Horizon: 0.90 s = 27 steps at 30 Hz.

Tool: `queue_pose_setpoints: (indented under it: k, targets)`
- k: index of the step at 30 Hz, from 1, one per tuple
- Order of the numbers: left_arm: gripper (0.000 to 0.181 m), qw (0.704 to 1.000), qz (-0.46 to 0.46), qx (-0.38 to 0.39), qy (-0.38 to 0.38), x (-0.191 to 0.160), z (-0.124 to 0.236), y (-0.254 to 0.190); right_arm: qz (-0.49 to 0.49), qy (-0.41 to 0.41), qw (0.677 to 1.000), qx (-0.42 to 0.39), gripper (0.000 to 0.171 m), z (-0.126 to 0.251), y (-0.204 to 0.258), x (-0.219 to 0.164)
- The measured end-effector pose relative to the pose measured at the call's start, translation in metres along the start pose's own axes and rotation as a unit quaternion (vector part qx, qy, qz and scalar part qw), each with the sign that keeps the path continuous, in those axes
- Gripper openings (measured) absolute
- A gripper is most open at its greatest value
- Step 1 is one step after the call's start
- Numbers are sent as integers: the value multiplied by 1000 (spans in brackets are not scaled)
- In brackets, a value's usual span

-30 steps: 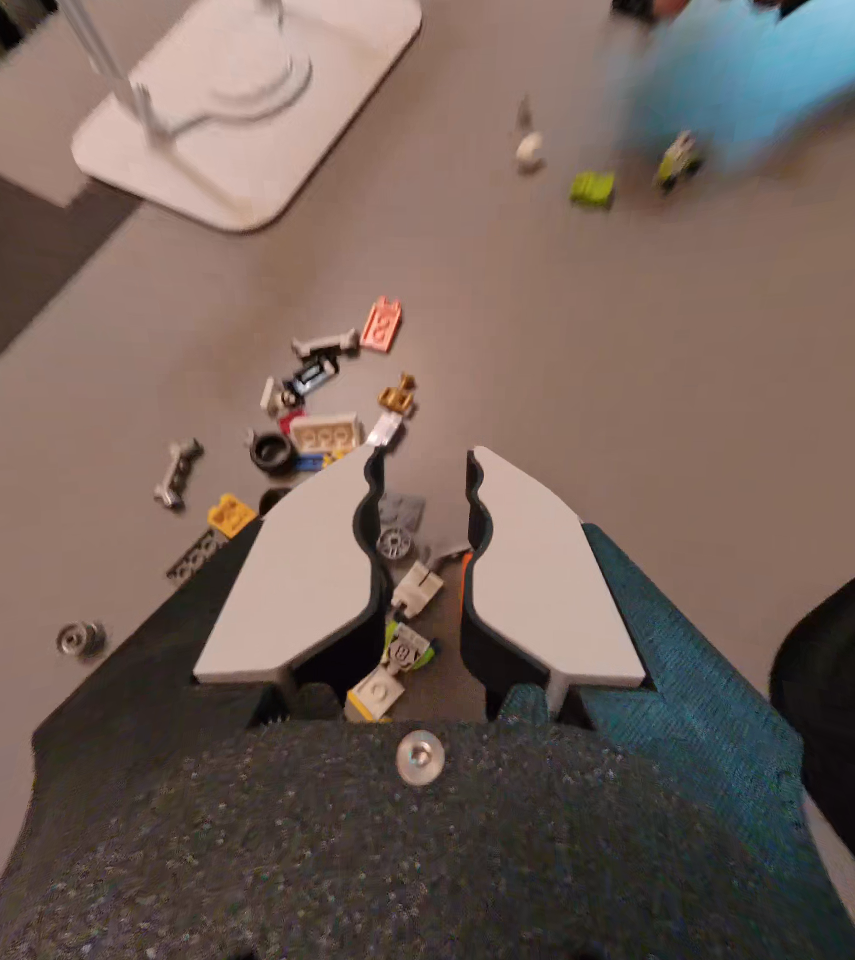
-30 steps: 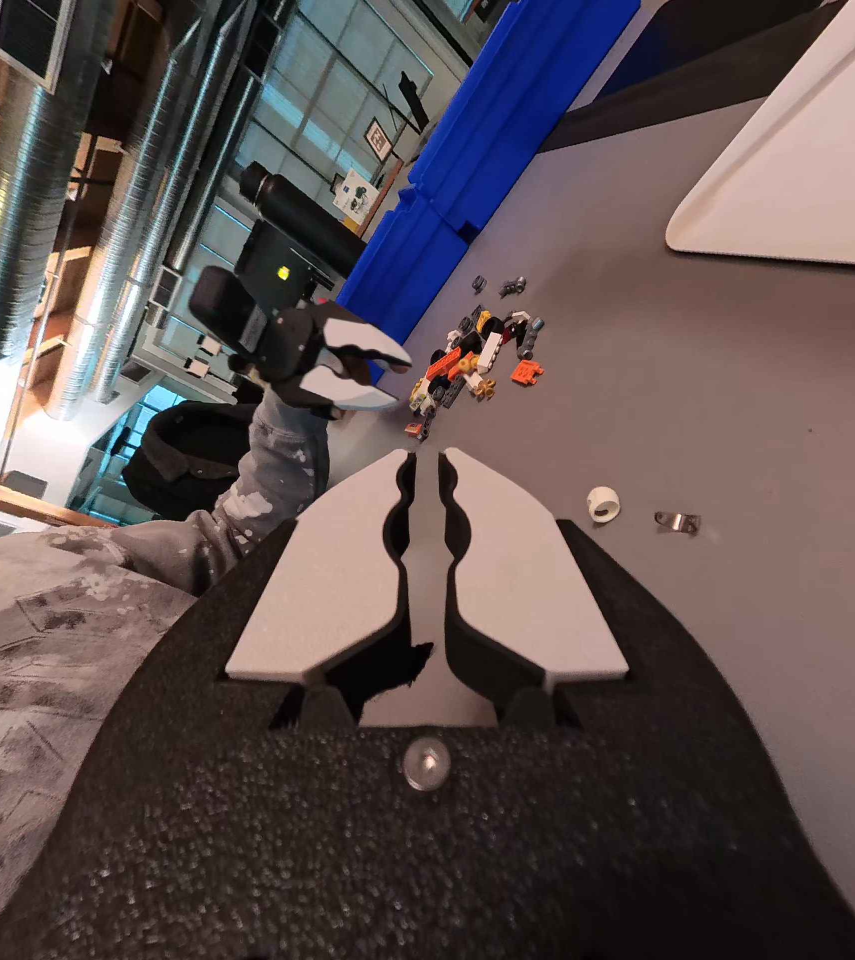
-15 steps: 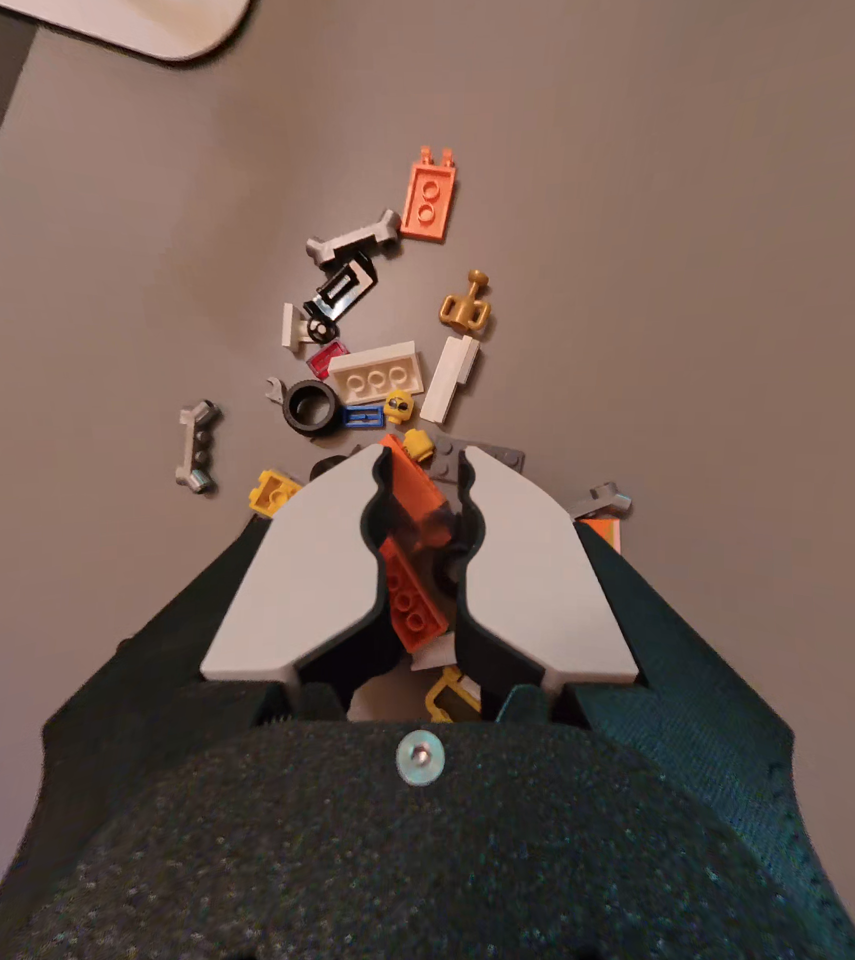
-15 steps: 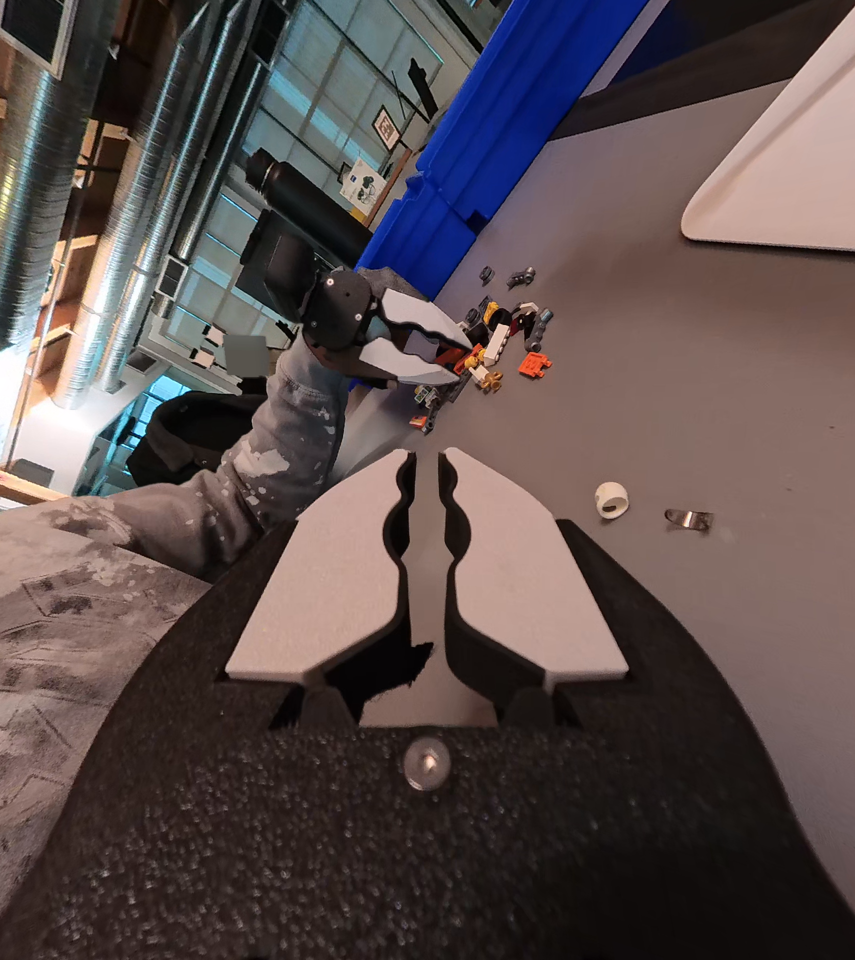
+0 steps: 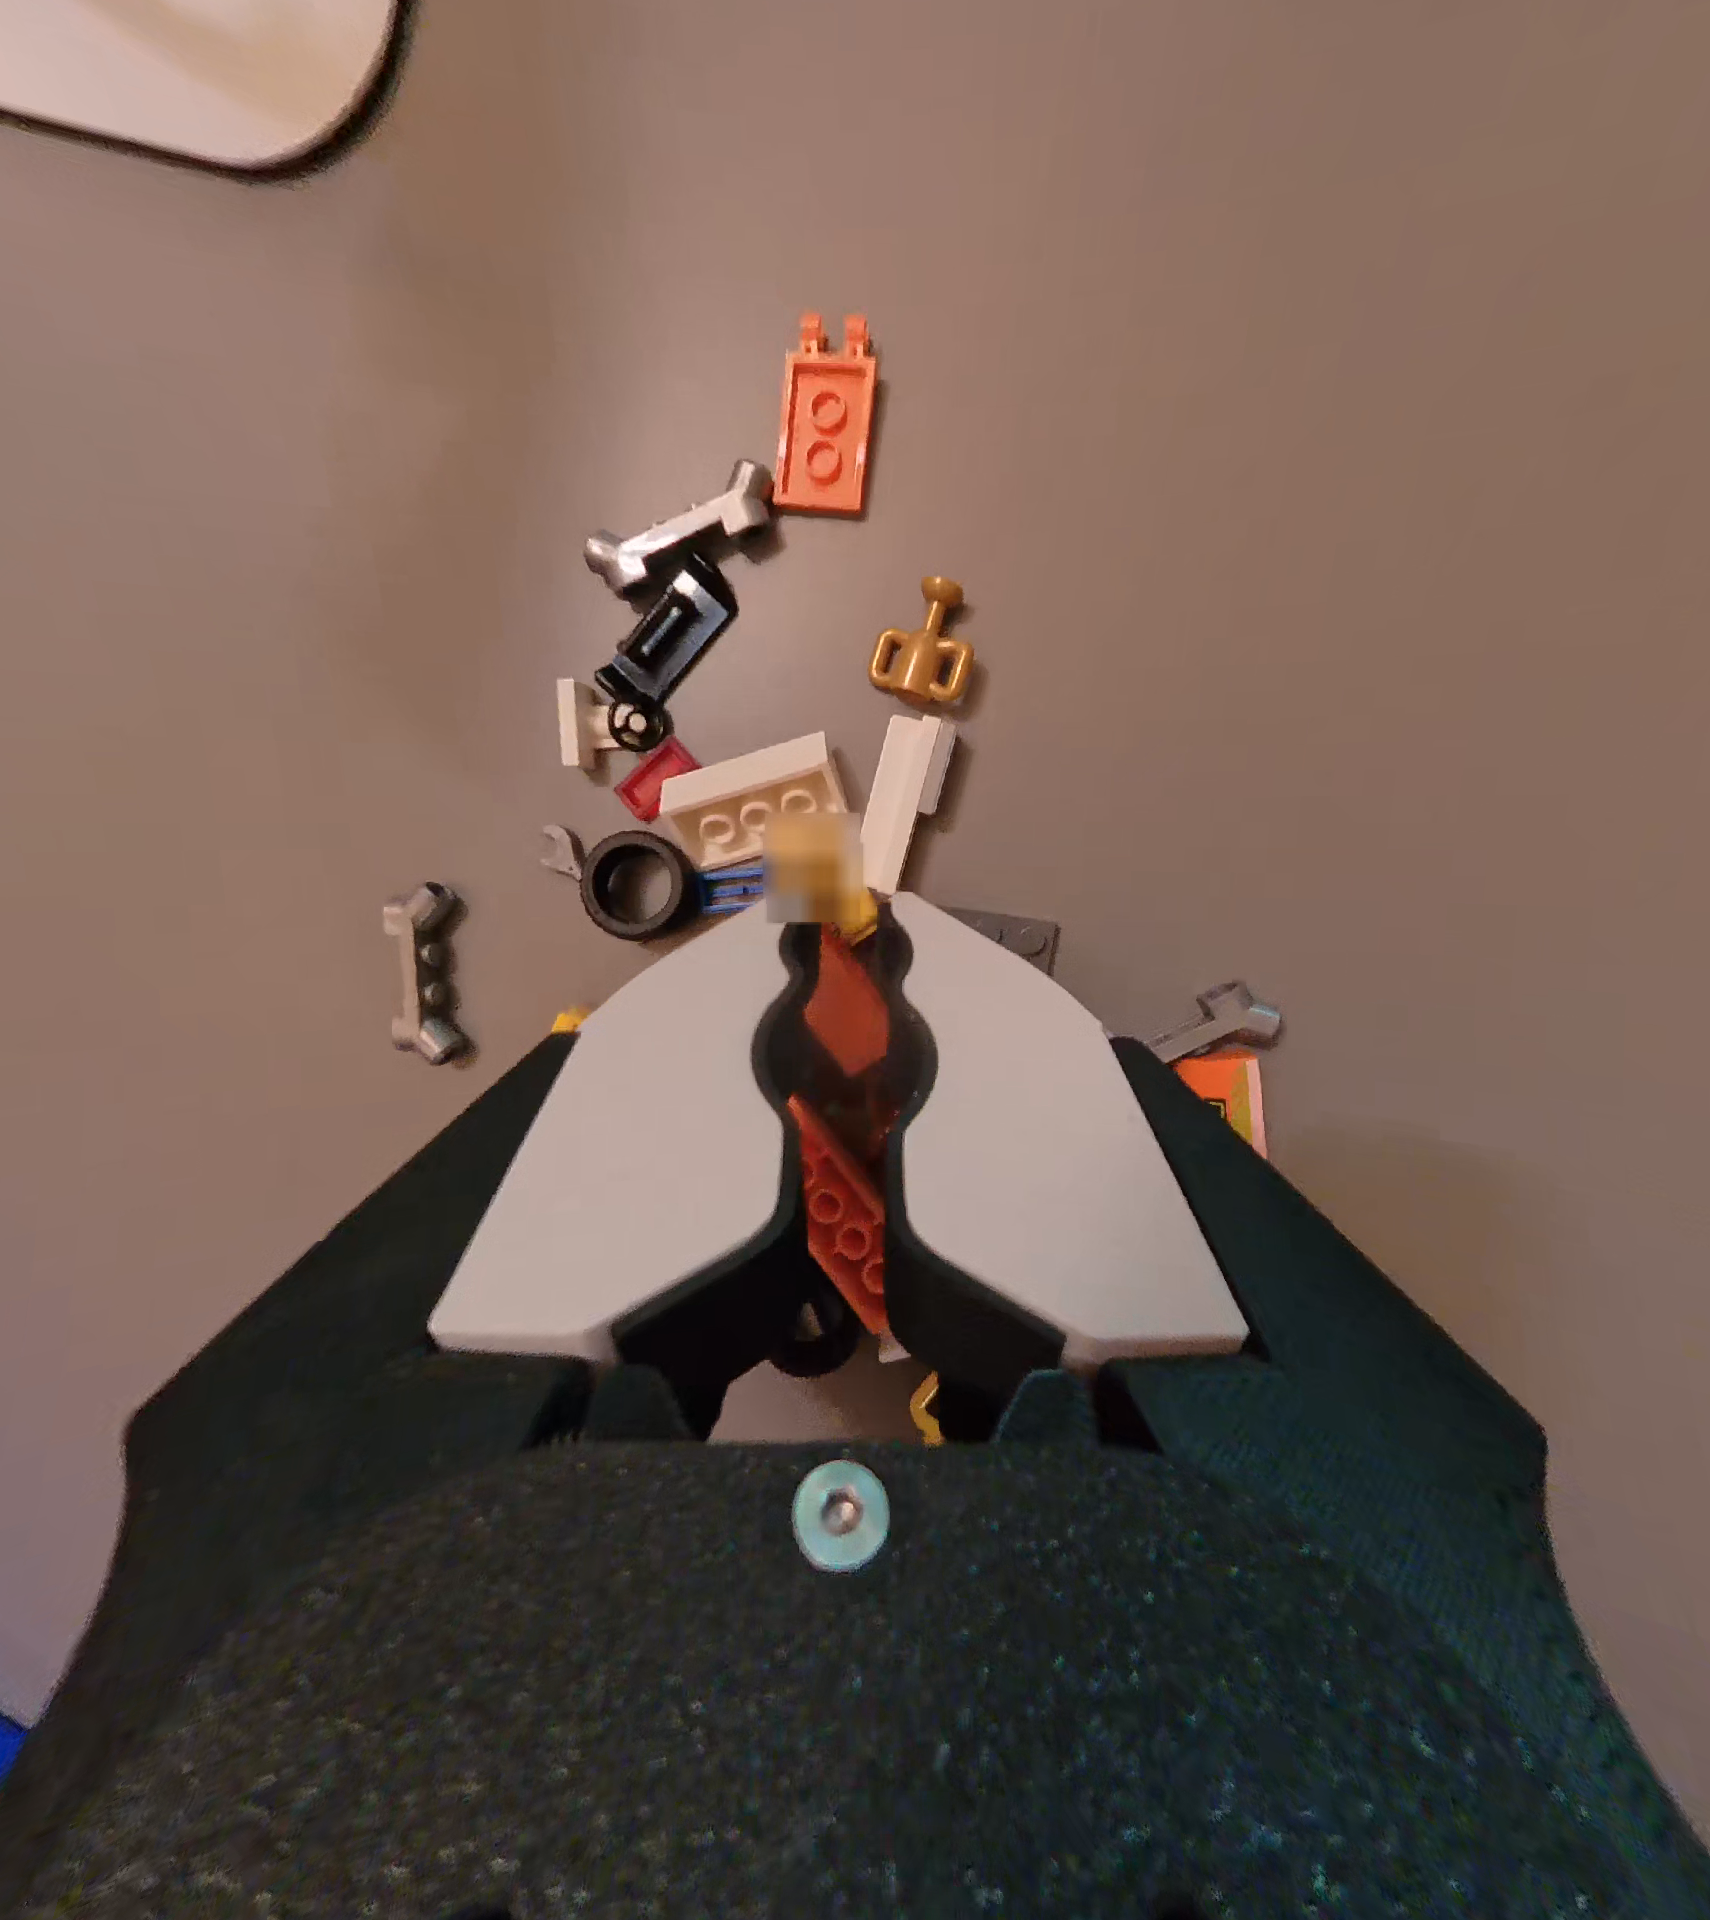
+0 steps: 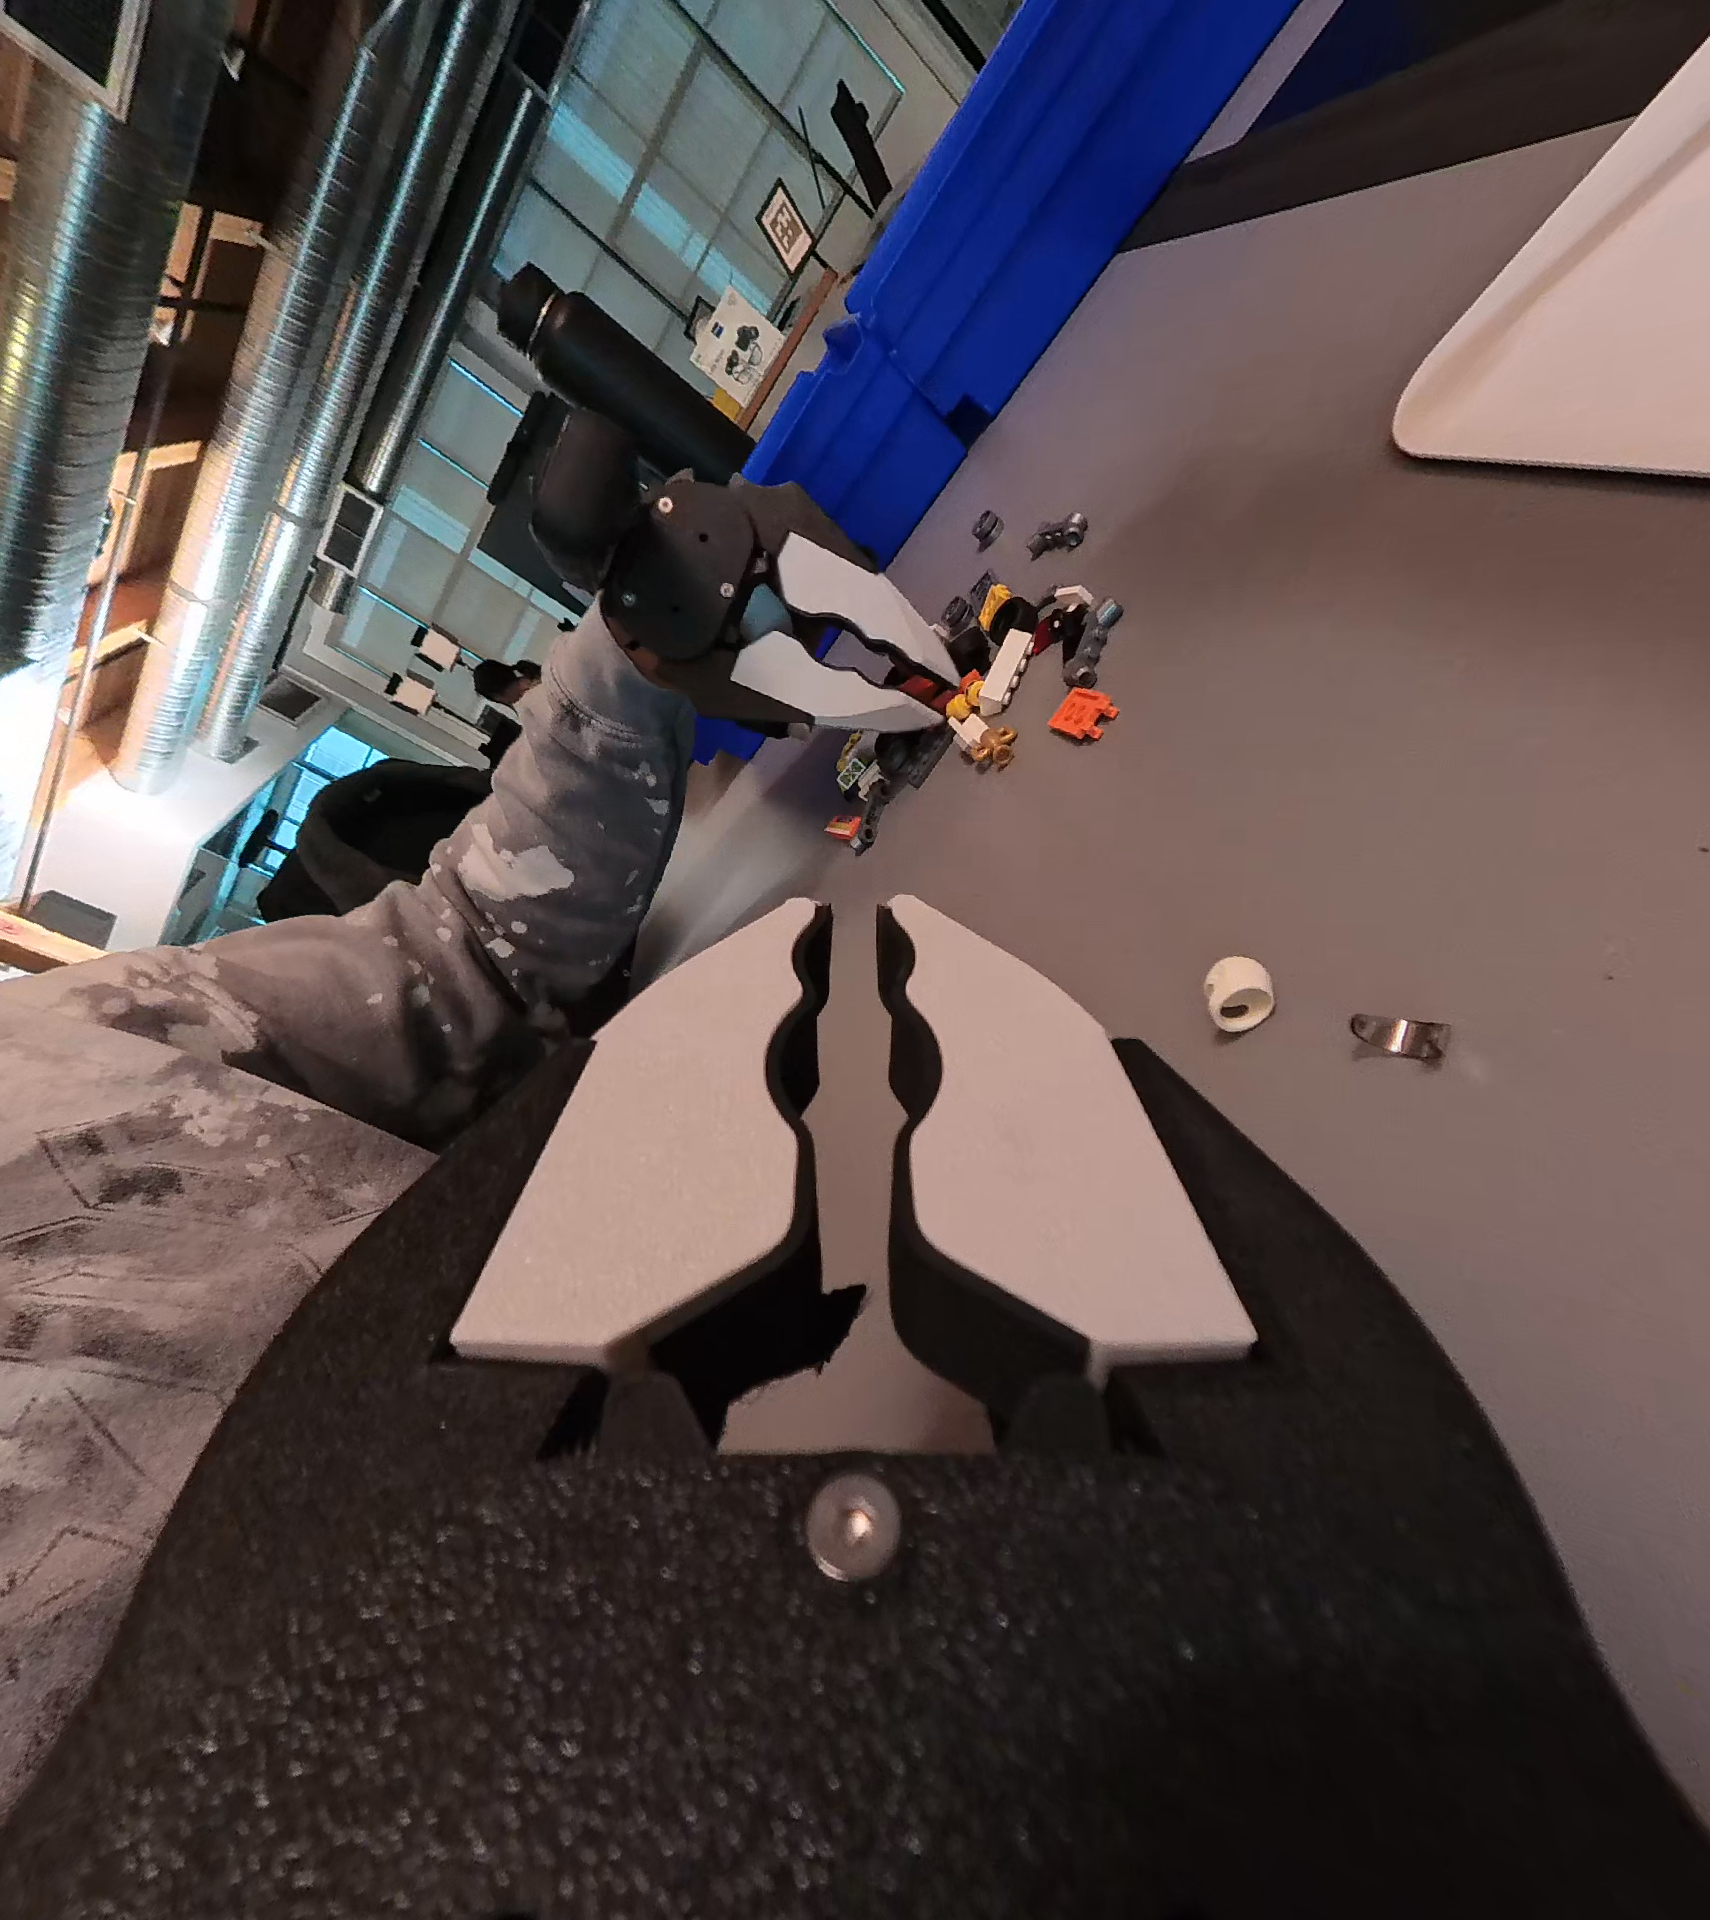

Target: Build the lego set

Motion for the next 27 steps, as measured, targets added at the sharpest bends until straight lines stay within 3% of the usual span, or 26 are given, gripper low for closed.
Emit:
queue_pose_setpoints:
  k: [10, 16, 21, 27]
  targets:
    - [11, 1000, 6, -2, 18, 1, -5, 1, 1, 6, 1000, 4, 8, -2, 1, -3]
    - [11, 999, -7, 38, -28, 13, -1, 0, 10, 13, 1000, 5, 8, -5, 4, -5]
    - [11, 983, -56, 90, -151, 70, 20, -39, 47, 23, 999, -3, 9, -19, 15, -8]
    - [11, 942, -133, 170, -258, 142, 27, -96, 78, 2, 996, -44, 17, -39, 26, -4]
Point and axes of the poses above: each gripper's, where its closed fingertips meet, z back along the fingers, x out of its top, y = z × x across the jaws, the point moved 1 cm from there along z, back along the fingers, and after that the axes turned 10 degrees about z, right-handed, at the moved point
